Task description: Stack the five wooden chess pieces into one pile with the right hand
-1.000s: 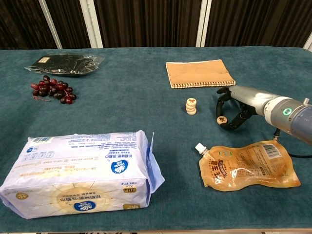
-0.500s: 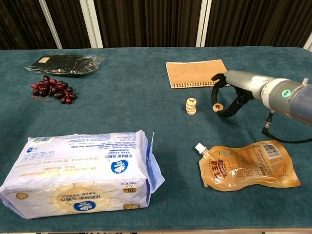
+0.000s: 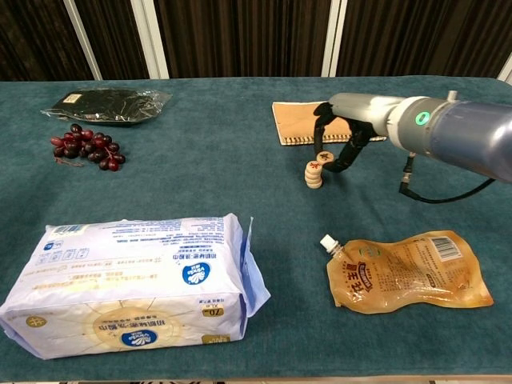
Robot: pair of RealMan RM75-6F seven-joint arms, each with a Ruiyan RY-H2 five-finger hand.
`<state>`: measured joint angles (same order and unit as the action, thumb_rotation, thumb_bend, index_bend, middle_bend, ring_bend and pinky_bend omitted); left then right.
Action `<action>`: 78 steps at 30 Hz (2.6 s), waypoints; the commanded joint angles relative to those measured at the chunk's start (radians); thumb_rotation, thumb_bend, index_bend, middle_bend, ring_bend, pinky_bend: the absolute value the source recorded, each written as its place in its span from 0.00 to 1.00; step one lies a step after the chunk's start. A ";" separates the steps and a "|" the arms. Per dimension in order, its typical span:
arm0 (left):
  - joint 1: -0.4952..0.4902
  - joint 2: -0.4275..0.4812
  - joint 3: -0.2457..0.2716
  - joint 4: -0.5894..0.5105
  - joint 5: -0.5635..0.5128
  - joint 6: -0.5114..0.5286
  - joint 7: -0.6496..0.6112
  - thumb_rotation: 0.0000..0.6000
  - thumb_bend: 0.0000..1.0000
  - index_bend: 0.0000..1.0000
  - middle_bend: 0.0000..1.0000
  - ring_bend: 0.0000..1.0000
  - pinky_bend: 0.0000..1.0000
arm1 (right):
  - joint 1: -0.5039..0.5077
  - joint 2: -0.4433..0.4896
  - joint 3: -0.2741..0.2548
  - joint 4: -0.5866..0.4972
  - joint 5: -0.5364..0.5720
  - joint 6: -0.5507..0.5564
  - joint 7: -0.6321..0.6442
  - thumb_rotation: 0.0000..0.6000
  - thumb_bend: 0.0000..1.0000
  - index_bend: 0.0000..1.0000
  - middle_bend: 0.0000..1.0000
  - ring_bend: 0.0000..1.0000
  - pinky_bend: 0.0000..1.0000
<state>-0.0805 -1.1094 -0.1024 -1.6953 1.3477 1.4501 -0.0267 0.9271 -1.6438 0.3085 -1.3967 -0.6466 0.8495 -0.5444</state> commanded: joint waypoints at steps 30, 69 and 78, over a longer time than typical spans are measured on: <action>0.000 -0.001 0.003 0.002 0.003 -0.001 0.000 1.00 0.62 0.18 0.00 0.00 0.00 | 0.085 -0.058 -0.022 0.096 0.112 -0.001 -0.008 1.00 0.41 0.53 0.00 0.00 0.00; 0.000 0.000 0.002 0.002 0.001 -0.002 0.000 1.00 0.62 0.18 0.00 0.00 0.00 | 0.093 -0.049 -0.035 0.100 0.117 -0.003 0.028 1.00 0.41 0.53 0.00 0.00 0.00; -0.001 0.000 0.002 0.002 0.000 -0.003 0.000 1.00 0.62 0.18 0.00 0.00 0.00 | 0.094 -0.051 -0.040 0.105 0.120 -0.003 0.029 1.00 0.40 0.51 0.00 0.00 0.00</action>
<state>-0.0811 -1.1097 -0.1004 -1.6929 1.3476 1.4469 -0.0268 1.0214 -1.6944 0.2685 -1.2921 -0.5268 0.8468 -0.5150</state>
